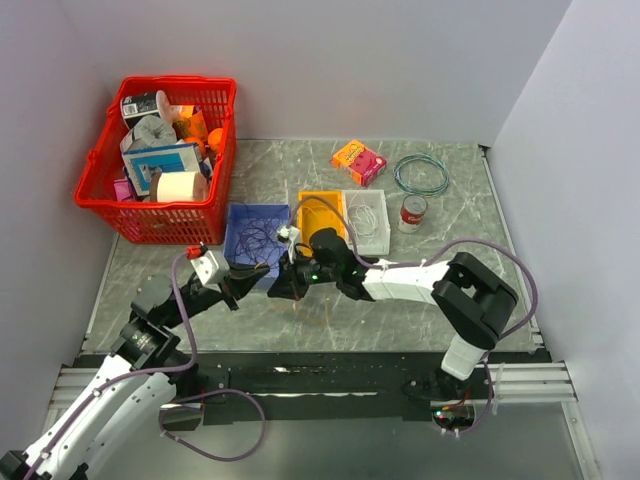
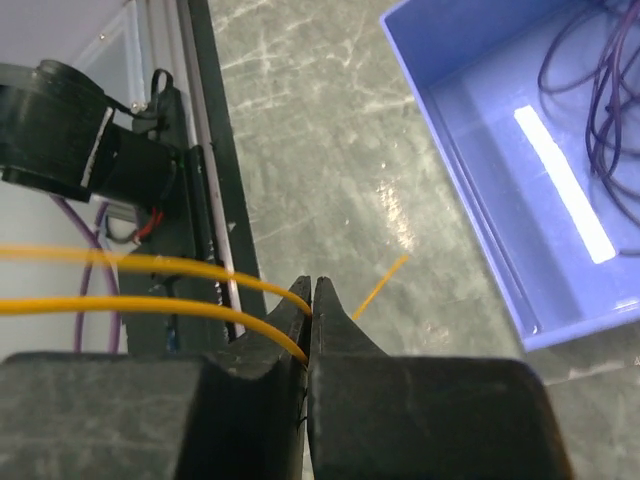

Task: Untangle the cables

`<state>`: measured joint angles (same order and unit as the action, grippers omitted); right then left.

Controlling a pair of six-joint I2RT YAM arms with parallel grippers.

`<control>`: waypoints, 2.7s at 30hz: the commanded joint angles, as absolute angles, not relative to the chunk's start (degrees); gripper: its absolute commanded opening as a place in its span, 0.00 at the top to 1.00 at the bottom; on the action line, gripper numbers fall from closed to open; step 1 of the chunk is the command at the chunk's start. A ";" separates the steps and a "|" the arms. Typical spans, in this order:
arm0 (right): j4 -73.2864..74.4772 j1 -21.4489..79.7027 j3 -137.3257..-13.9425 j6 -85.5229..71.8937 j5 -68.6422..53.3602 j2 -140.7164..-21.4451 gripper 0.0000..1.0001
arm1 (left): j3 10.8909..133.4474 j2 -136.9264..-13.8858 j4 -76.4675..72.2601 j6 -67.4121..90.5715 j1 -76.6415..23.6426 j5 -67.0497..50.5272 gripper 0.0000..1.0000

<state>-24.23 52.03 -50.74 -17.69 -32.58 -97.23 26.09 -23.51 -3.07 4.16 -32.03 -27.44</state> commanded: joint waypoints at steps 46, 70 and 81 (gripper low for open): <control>5.43 27.33 -83.67 -16.45 -9.50 -112.23 1.00 | 18.11 -18.98 5.45 -17.93 -30.59 -16.79 0.02; 12.94 30.41 -88.44 -5.72 -5.45 -113.13 0.36 | 18.28 -18.98 5.54 -18.19 -30.50 -17.14 0.02; 11.42 30.85 -84.99 -2.20 -9.66 -103.71 0.27 | 18.19 -18.98 5.71 -18.28 -30.50 -17.40 0.02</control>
